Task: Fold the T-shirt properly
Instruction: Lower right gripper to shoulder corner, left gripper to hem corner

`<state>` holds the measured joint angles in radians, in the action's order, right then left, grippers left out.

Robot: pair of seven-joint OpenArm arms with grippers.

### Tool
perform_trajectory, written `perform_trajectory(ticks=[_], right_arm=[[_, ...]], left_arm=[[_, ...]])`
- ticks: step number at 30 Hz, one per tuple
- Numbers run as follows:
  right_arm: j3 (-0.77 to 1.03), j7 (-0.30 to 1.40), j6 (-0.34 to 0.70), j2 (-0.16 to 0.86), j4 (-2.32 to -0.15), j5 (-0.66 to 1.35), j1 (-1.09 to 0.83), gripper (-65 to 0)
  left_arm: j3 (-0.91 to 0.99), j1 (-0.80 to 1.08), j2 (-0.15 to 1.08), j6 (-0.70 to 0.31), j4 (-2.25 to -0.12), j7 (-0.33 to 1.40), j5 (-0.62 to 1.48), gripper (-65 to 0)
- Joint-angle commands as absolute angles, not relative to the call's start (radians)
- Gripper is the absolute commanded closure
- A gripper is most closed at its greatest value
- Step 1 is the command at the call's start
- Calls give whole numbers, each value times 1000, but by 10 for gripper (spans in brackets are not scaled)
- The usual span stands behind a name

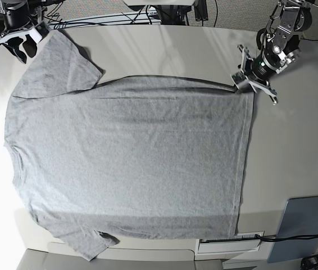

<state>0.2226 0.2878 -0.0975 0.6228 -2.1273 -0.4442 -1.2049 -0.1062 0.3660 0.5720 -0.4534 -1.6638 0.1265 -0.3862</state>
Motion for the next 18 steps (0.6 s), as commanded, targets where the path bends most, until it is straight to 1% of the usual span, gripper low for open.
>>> perform_trajectory(ticks=[1, 4, 6, 8, 10, 11, 15, 18], right_arm=[[231, 282, -107, 630, -2140, -446, -1213, -185], [231, 286, -48, 638, -2140, -448, -1213, -186], [231, 303, 29, 659, -2140, -489, -1213, -196], [231, 321, 91, 682, -2140, -551, -1213, -260], [231, 341, 114, 706, -2140, -591, -1213, -319], [231, 346, 116, 716, -2140, -600, -1213, -327], [231, 344, 132, 766, -2129, -620, -1205, -327], [224, 312, 210, 798, -2093, -681, -1158, -326]], left_arm=[[-109, 382, 585, -496, -1653, 186, -418, 0], [-109, 382, 585, -495, -1653, 187, -419, 0], [-109, 382, 585, -495, -1653, 186, -419, 0], [-109, 382, 585, -495, -1653, 186, -420, 0], [-109, 382, 585, -491, -1653, 187, -432, 0], [-109, 382, 585, -492, -1653, 186, -445, 0], [-109, 382, 585, -491, -1653, 186, -472, 0], [-109, 382, 584, -492, -1653, 186, -472, 0]])
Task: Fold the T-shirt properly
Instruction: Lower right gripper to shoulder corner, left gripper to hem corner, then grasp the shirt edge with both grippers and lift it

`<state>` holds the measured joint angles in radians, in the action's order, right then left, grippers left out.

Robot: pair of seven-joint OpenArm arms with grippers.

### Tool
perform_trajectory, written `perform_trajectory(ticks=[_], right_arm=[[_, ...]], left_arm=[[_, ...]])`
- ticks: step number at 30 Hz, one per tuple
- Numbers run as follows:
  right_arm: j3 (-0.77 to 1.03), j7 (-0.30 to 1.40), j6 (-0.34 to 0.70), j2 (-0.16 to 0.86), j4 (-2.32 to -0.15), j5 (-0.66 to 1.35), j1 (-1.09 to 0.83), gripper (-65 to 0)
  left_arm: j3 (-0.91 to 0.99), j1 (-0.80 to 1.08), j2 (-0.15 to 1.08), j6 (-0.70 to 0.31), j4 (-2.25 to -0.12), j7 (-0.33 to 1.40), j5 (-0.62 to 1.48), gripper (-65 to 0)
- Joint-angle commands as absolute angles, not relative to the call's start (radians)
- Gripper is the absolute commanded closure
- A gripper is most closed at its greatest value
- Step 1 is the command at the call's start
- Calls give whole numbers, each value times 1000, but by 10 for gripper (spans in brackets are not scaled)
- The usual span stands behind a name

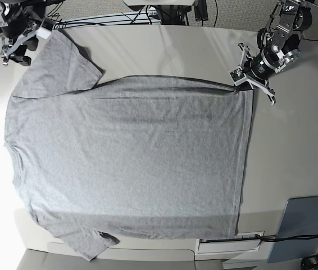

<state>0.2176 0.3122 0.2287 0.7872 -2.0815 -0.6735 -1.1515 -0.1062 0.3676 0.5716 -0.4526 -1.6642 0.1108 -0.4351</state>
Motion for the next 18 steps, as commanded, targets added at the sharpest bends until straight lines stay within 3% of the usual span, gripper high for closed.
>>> perform_trajectory(ticks=[1, 18], right_arm=[[220, 302, 212, 805, -2070, -681, -1136, -326], [-147, 334, 221, 847, -1757, -734, -789, -326]], left_arm=[[-109, 382, 584, -492, -1653, 186, -472, 0], [-109, 382, 582, -462, -1653, 175, -472, 0]])
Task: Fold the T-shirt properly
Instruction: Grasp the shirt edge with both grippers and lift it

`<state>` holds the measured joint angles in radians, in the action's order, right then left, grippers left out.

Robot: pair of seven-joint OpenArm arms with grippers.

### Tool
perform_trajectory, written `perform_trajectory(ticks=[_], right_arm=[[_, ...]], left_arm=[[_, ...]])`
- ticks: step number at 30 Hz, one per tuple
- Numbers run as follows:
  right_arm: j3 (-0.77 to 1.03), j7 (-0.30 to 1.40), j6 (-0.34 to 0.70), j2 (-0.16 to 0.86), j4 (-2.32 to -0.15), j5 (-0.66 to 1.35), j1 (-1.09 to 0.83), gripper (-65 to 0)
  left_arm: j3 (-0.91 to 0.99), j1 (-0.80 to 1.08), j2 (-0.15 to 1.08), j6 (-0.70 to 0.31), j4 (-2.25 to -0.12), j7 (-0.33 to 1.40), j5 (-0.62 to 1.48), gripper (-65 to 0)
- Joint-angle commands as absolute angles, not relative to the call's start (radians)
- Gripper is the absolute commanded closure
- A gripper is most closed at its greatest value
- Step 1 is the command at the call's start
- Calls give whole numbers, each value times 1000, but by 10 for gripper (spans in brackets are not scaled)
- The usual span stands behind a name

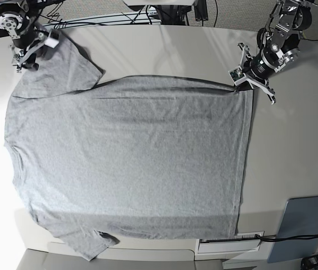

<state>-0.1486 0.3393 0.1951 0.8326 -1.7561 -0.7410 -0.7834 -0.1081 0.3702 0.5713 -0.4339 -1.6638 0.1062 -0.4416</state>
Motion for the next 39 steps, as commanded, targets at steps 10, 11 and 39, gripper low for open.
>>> perform_trajectory(ticks=[10, 11, 39], right_arm=[[-268, 344, 222, 839, -1713, -694, -630, -326], [-269, 344, 222, 839, -1713, -685, -628, -326], [-201, 495, 46, 906, -1924, -673, -871, 0]], left_arm=[[-109, 382, 582, -462, -1653, 176, -472, 0], [-109, 382, 582, -462, -1653, 176, -472, 0], [-108, 536, 687, -469, -1789, 338, -180, 0]])
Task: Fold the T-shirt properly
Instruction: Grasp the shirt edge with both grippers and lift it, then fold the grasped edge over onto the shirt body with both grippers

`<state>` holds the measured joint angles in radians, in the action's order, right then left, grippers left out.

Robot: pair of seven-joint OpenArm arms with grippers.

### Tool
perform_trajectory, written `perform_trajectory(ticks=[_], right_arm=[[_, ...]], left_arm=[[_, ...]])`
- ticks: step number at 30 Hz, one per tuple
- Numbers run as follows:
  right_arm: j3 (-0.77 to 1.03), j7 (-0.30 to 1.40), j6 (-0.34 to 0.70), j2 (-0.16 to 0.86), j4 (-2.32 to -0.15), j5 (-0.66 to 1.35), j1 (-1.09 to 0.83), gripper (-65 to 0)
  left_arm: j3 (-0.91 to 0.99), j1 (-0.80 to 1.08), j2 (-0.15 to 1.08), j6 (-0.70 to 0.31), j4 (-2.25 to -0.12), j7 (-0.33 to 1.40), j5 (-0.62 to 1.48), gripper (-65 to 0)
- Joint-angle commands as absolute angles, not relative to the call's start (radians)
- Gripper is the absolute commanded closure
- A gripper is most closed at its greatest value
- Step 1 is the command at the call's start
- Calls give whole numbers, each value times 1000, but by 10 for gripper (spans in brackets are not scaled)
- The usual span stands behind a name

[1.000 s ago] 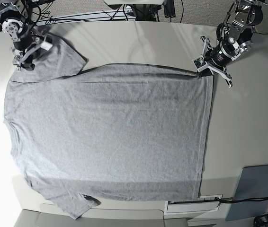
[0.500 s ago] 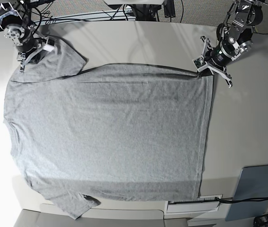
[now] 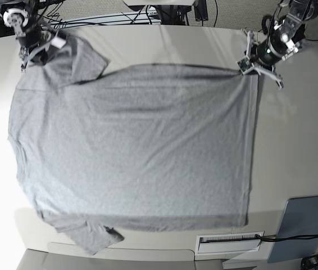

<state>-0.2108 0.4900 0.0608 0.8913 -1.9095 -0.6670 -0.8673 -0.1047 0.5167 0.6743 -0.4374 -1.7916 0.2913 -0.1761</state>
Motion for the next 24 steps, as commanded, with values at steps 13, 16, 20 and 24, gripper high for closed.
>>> perform_trajectory(ticks=[13, 16, 20, 24], right_arm=[[-75, 521, -21, 891, -2025, -735, -1248, 0], [-68, 513, -40, 853, -2025, -766, -1297, 0], [-68, 480, -85, 823, -2025, -801, -1309, 0], [-57, 480, -189, 823, -2031, -844, -1309, 0]], left_arm=[[-61, 765, 718, -468, -1901, 369, -178, 0], [-20, 819, 718, -469, -1931, 368, -178, 0], [39, 881, 718, -469, -1976, 366, -178, 0], [90, 877, 718, -445, -2013, 366, -147, 0]])
